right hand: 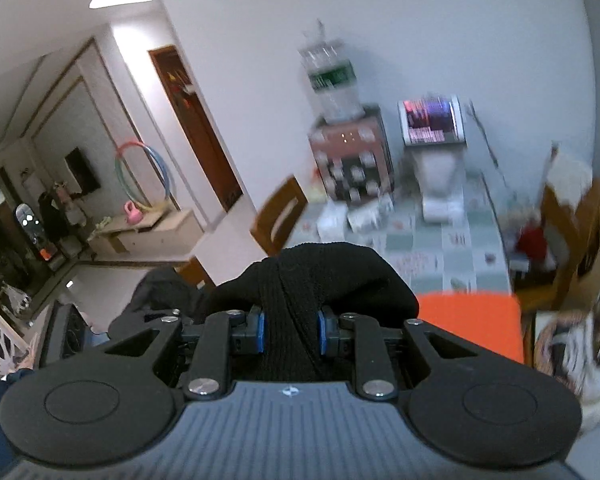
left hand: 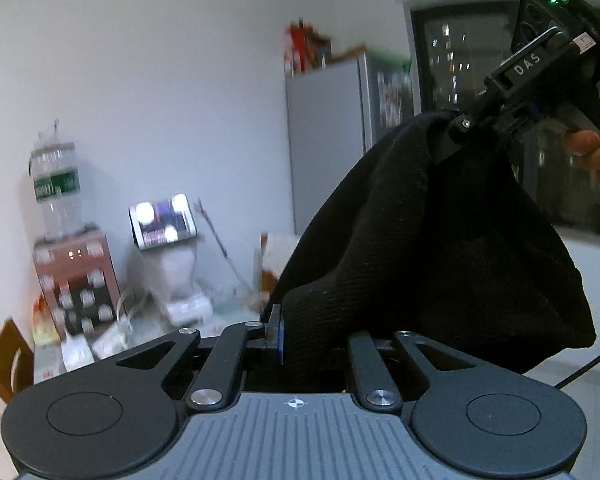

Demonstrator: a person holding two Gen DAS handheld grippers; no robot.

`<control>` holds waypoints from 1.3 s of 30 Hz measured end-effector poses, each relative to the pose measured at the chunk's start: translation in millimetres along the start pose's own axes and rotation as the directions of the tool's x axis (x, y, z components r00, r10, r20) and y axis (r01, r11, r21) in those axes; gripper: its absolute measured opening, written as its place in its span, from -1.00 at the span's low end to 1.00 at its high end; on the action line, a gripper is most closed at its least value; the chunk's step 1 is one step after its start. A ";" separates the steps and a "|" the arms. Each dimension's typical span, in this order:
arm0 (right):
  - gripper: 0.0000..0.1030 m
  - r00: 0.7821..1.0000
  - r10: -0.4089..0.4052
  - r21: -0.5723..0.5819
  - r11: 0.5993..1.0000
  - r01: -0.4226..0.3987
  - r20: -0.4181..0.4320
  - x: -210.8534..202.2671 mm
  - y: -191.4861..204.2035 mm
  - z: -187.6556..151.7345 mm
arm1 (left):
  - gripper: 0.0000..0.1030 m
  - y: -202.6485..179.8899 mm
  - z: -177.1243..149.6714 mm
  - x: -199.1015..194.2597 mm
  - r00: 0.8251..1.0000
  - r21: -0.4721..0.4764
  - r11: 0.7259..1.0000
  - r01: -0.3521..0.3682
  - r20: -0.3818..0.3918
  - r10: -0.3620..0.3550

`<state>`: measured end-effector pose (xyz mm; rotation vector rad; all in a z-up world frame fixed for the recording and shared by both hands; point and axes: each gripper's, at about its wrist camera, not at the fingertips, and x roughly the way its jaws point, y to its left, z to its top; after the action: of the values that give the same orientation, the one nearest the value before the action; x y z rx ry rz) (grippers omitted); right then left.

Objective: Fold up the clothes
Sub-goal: 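Lift the black garment off the chair with both grippers and shake it out, then lower the held black garment onto the orange cloth with both grippers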

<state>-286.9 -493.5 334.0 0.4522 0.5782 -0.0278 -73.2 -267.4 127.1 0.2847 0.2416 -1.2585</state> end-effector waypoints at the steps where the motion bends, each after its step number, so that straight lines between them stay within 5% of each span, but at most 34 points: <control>1: -0.49 1.000 0.004 0.018 1.000 -0.003 -0.019 12.0 -9.4 -7.8 | -0.75 -1.6 -9.1 5.8 1.000 0.002 1.000 -0.008 -0.023 0.008; 8: -0.49 0.989 0.051 0.130 0.991 -0.033 -0.140 106.7 -92.4 -48.6 | -0.75 0.5 -46.2 36.5 0.977 -0.032 0.993 -0.110 -0.189 0.102; 16: -0.49 0.958 0.153 0.100 0.986 -0.133 -0.241 243.3 -122.0 -26.5 | -0.72 42.9 -78.2 66.1 0.921 -0.089 0.949 -0.302 -0.285 0.266; 23: -0.48 0.935 0.190 0.025 0.981 -0.191 -0.301 372.1 -119.3 -9.3 | -0.70 81.5 -107.0 83.7 0.813 -0.057 0.867 -0.495 -0.383 0.439; 29: -0.41 0.925 0.142 -0.040 0.985 -0.166 -0.354 467.2 -110.7 -27.9 | -0.69 118.4 -141.4 92.9 0.724 -0.082 0.799 -0.596 -0.486 0.490; 32: -0.31 0.921 0.149 -0.031 0.985 -0.171 -0.360 498.7 -108.7 -36.7 | -0.65 132.7 -156.1 94.2 0.699 -0.098 0.777 -0.622 -0.516 0.495; 33: -0.27 0.920 0.151 -0.028 0.985 -0.173 -0.362 508.7 -108.0 -39.3 | -0.64 135.3 -158.7 93.7 0.694 -0.101 0.773 -0.626 -0.524 0.494; 35: -0.06 0.919 0.153 -0.031 0.984 -0.176 -0.363 516.5 -105.6 -39.6 | -0.64 132.5 -155.9 88.7 0.711 -0.108 0.788 -0.606 -0.516 0.477; 39: 0.64 0.935 0.131 -0.085 0.982 -0.168 -0.331 505.8 -100.5 -29.4 | -0.50 126.8 -150.1 78.5 0.745 -0.120 0.817 -0.565 -0.500 0.442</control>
<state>107.4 -521.4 1.6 0.3929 0.8628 0.2282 67.4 -251.2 -30.1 0.3808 0.6842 -0.5824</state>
